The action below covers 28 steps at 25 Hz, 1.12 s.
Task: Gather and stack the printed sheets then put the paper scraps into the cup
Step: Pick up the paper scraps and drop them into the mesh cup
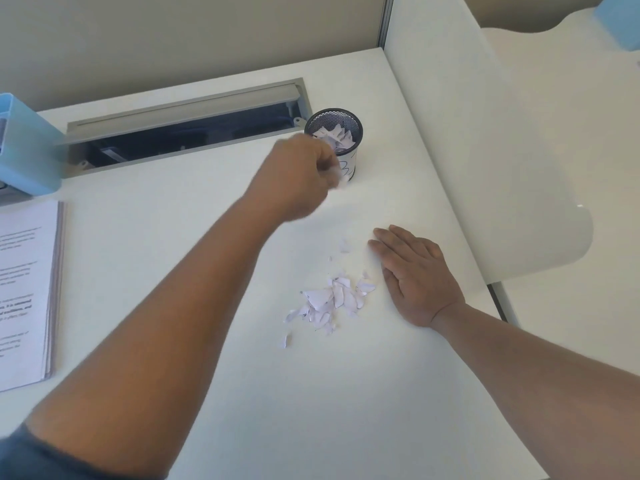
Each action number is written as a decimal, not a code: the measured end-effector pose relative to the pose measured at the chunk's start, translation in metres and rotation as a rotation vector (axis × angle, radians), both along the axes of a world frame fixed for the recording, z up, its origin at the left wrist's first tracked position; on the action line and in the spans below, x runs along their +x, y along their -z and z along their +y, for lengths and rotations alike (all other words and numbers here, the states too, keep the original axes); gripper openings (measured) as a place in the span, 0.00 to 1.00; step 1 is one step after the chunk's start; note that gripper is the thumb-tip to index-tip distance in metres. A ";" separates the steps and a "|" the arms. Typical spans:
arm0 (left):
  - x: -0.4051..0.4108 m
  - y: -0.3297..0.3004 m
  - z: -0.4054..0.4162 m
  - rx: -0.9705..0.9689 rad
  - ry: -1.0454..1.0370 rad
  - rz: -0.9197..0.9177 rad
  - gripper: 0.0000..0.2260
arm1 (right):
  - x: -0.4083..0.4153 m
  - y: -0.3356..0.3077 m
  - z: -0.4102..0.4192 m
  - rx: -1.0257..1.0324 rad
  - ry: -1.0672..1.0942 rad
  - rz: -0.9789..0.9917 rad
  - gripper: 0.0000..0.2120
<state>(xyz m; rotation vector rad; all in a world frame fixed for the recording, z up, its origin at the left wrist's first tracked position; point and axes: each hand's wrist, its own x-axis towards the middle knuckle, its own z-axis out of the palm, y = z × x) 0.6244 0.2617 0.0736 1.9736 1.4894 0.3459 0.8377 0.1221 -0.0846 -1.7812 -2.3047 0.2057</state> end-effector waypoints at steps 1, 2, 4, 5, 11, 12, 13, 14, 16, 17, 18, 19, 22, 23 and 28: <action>0.003 -0.008 0.016 0.079 0.008 0.043 0.05 | 0.000 0.000 0.000 -0.006 -0.003 -0.003 0.22; 0.006 -0.014 0.031 0.141 0.018 0.088 0.05 | 0.000 0.000 0.000 -0.012 -0.004 -0.006 0.22; 0.015 -0.019 0.059 0.198 0.044 0.153 0.05 | 0.001 -0.001 0.000 -0.021 -0.001 -0.011 0.23; 0.019 -0.019 0.070 0.205 0.062 0.176 0.05 | 0.001 -0.001 0.000 -0.022 0.000 -0.009 0.23; 0.037 -0.010 0.094 0.141 0.156 0.255 0.08 | 0.001 0.001 0.000 -0.014 -0.007 -0.010 0.23; 0.037 -0.010 0.095 0.133 0.147 0.237 0.09 | 0.002 0.001 0.000 -0.013 -0.007 -0.009 0.23; 0.037 -0.010 0.097 0.133 0.134 0.216 0.10 | 0.002 0.001 0.000 -0.012 -0.007 -0.007 0.23; 0.037 -0.011 0.097 0.138 0.125 0.201 0.11 | 0.001 0.001 0.000 -0.010 -0.007 -0.004 0.23; 0.036 -0.012 0.096 0.158 0.124 0.197 0.12 | 0.001 0.000 0.000 0.000 -0.005 0.007 0.22; 0.035 -0.012 0.095 0.161 0.134 0.208 0.11 | 0.001 0.001 -0.001 0.004 -0.006 0.010 0.22; 0.034 -0.011 0.094 0.158 0.152 0.231 0.10 | 0.001 0.001 -0.001 0.006 -0.007 0.010 0.22; 0.034 -0.010 0.092 0.153 0.170 0.258 0.10 | 0.001 0.001 -0.001 0.005 -0.009 0.008 0.22; 0.032 -0.005 0.083 0.186 0.144 0.216 0.08 | 0.001 0.001 -0.001 0.002 -0.009 0.004 0.22; 0.032 -0.005 0.076 0.208 0.130 0.155 0.07 | 0.001 0.001 -0.001 0.003 -0.009 0.002 0.22; 0.028 0.008 0.012 0.116 0.263 -0.127 0.05 | 0.000 0.000 -0.001 0.003 -0.006 -0.003 0.22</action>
